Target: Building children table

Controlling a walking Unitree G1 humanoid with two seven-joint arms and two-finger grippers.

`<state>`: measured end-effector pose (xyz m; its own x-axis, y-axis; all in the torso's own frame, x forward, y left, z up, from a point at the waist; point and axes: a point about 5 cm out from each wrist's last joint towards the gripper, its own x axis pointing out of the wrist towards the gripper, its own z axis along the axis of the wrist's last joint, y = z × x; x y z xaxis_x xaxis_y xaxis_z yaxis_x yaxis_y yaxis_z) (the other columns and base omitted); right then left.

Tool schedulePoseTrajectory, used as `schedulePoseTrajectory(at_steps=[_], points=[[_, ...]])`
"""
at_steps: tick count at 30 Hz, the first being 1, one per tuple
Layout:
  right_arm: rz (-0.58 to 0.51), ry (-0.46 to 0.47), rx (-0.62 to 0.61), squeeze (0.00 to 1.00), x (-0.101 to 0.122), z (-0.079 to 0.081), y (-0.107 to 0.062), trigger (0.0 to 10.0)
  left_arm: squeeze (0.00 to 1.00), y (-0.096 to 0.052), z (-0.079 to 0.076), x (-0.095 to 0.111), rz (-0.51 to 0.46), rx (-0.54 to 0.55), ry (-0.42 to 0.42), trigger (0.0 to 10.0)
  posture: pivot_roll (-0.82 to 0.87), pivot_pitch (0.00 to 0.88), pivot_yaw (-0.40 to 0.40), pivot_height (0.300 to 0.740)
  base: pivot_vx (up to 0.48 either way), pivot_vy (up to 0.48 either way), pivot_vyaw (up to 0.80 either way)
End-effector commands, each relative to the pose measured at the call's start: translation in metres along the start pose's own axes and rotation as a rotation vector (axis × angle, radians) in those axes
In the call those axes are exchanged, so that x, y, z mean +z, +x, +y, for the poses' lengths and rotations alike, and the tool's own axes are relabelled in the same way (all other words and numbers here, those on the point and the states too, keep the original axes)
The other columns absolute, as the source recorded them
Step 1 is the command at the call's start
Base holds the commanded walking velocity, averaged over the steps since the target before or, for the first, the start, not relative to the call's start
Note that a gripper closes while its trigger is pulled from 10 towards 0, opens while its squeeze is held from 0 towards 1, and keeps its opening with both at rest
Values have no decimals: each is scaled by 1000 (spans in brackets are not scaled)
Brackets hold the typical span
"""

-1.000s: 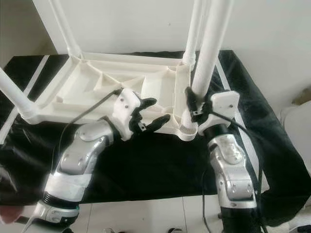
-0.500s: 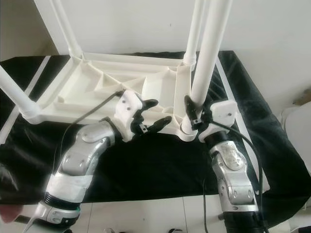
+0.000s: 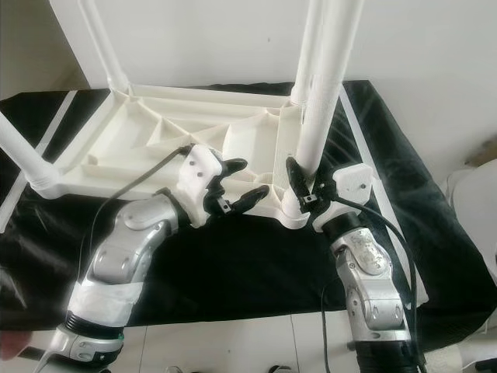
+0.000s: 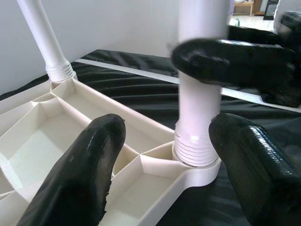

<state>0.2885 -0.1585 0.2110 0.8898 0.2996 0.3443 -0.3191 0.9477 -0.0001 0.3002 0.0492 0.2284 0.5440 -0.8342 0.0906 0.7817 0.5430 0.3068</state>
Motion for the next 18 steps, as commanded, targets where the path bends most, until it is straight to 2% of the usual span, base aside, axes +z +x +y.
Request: schedulePoseTrajectory(at_steps=[1,9,11,12,13,18], points=[[114,66,-20,0,-21,3,-3,10000,0,-3,3,-1,7,88,-9,10000,-133,168,49,740,0,0,0],[116,33,-15,0,-23,5,-4,10000,0,-4,1,-1,10,89,-15,10000,-131,172,40,740,0,0,0],[108,-56,-1,0,-21,9,-5,10000,0,-4,1,-1,9,90,-18,10000,-135,171,38,740,0,0,0],[108,-56,-1,0,-21,9,-5,10000,0,-4,1,-1,9,90,-18,10000,-135,171,38,740,0,0,0],[103,-95,9,0,-21,10,-6,10000,0,-4,1,-1,9,90,-18,10000,-137,170,36,740,0,0,0],[98,-130,39,0,-24,17,-11,10000,0,-2,-1,0,4,87,-24,10000,-141,165,32,740,0,0,0]])
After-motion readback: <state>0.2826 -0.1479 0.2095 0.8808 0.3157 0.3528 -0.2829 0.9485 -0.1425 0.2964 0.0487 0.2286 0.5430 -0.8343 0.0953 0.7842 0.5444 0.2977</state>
